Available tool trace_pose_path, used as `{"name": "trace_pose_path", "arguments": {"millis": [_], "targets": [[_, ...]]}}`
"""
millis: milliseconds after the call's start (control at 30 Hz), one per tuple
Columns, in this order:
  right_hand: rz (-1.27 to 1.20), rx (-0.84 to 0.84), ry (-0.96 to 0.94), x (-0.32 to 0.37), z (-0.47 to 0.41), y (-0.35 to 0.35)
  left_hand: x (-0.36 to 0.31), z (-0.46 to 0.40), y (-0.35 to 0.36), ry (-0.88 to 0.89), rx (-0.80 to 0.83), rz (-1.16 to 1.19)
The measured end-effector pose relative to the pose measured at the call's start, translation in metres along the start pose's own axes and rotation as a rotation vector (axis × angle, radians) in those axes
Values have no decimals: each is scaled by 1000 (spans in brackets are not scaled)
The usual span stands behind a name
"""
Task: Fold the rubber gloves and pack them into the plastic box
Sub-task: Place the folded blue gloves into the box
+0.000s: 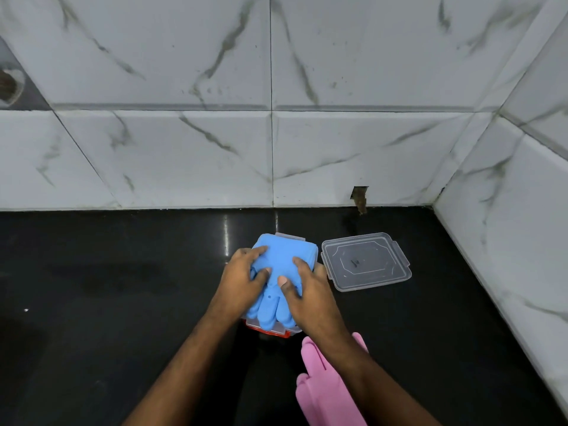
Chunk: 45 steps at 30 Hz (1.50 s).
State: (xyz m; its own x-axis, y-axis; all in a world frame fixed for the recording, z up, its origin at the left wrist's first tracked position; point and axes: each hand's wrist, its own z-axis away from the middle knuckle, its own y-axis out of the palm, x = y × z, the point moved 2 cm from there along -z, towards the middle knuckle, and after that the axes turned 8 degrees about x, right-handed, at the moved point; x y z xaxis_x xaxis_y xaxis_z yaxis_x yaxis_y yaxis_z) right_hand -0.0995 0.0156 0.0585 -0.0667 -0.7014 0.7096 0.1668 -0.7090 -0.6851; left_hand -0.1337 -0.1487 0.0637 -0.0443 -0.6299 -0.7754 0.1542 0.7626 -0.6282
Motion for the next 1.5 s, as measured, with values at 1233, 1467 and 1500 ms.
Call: {"name": "trace_pose_path", "arguments": {"millis": [1233,1467,1500], "targets": [[803,407,-107,3,-47,-57,20,-15,11,161,419,-983],[894,390,-94,3,-46,-36,22,-12,16,204,400,-994],[923,385,-110,6,-46,-34,18,-12,16,233,396,-954]]}}
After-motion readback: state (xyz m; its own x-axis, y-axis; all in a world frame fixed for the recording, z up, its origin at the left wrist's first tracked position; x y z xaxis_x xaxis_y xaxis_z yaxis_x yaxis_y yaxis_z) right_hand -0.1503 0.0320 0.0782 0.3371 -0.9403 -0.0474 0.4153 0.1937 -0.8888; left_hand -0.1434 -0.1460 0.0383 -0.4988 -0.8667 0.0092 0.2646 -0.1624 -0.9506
